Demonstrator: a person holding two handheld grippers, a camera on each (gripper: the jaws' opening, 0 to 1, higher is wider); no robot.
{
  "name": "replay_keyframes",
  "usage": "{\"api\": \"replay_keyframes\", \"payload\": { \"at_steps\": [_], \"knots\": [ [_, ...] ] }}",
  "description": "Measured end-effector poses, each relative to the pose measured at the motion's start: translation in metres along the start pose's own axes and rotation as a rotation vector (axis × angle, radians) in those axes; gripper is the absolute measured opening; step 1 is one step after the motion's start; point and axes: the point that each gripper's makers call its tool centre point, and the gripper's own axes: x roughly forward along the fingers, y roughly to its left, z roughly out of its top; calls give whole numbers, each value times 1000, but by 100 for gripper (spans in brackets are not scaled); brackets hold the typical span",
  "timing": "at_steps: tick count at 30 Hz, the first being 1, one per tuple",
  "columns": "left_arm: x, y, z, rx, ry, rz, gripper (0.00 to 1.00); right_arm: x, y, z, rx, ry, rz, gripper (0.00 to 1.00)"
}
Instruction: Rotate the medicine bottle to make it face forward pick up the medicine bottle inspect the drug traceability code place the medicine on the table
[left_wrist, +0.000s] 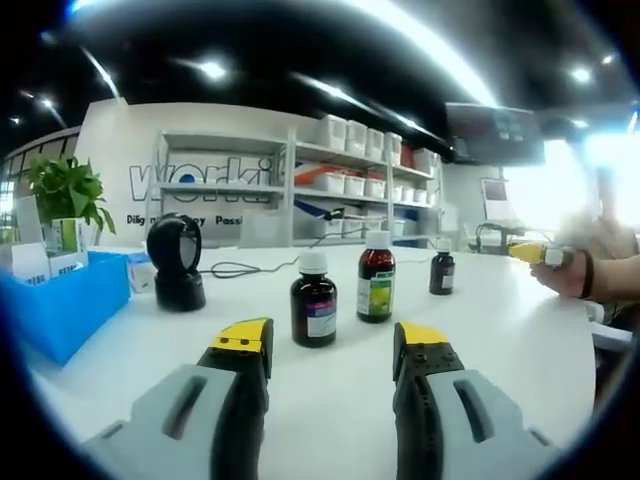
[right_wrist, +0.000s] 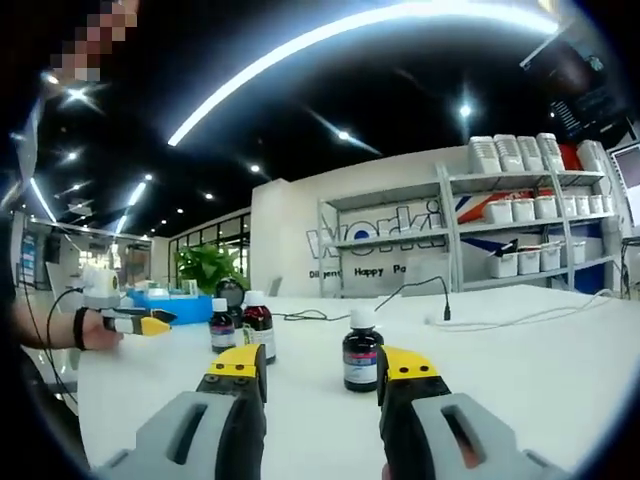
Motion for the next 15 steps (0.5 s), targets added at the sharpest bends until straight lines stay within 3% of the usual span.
{"api": "replay_keyframes", "payload": {
  "at_steps": [15],
  "knots": [
    [0,2,-2,-1,5,8,39,0,-5,-2,16,6,-10,38]
  ]
}}
